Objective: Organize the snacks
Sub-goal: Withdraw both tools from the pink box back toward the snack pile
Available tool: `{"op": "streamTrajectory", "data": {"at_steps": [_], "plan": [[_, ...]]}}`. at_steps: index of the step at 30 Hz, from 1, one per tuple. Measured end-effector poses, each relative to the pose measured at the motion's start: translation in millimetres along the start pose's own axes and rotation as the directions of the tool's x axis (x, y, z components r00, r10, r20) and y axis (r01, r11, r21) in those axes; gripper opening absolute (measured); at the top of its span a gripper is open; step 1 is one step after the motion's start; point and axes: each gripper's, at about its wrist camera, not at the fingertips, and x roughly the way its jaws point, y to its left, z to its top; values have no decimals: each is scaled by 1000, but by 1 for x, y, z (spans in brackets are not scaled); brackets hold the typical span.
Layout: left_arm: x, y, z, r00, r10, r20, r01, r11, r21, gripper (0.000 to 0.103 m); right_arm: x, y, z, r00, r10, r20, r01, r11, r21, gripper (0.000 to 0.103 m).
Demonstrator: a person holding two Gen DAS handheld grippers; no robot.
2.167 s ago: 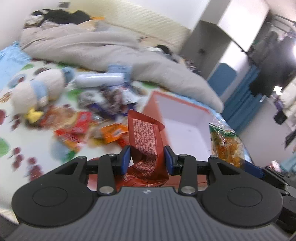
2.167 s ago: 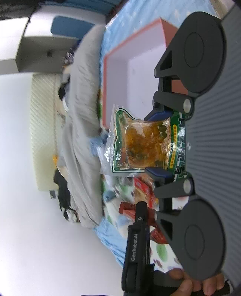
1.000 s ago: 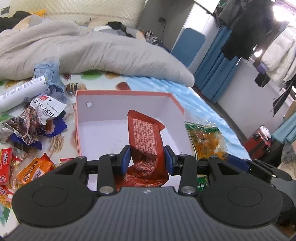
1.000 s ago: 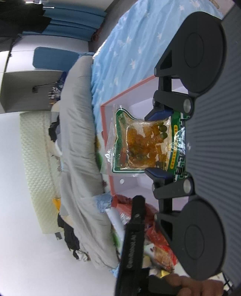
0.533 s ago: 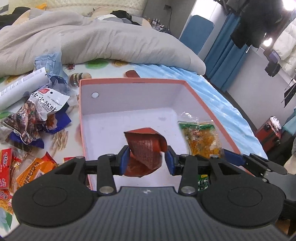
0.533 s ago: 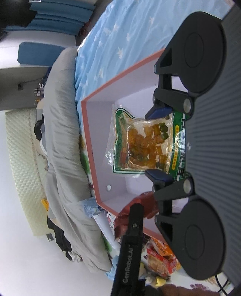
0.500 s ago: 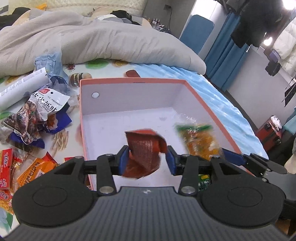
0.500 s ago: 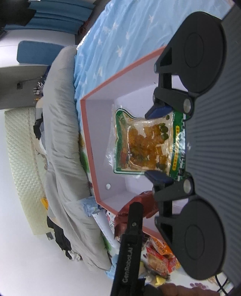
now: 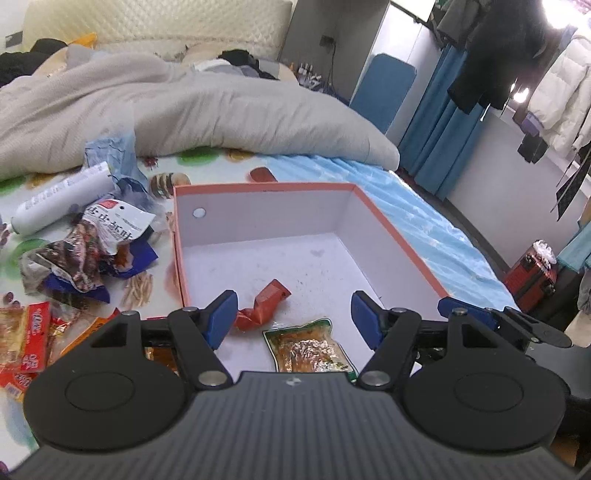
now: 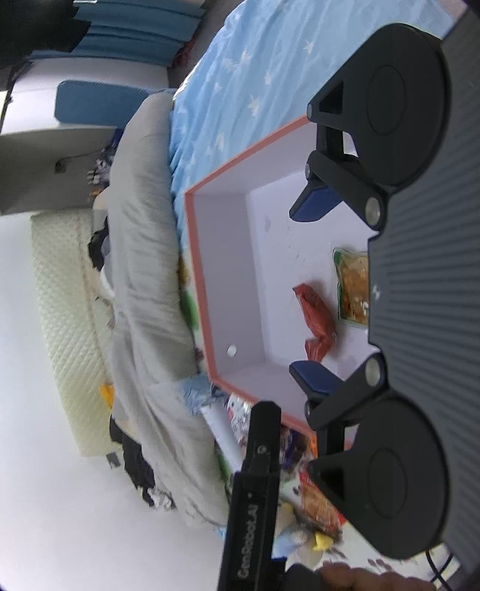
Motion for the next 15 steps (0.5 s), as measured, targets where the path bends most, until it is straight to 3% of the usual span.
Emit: {"op": "streamTrajectory", "data": {"at_steps": [15], "plan": [[-115, 4, -28, 990, 44, 133, -47, 999, 20, 73, -79, 48, -1, 991, 65, 118, -65, 998, -6, 84]]}}
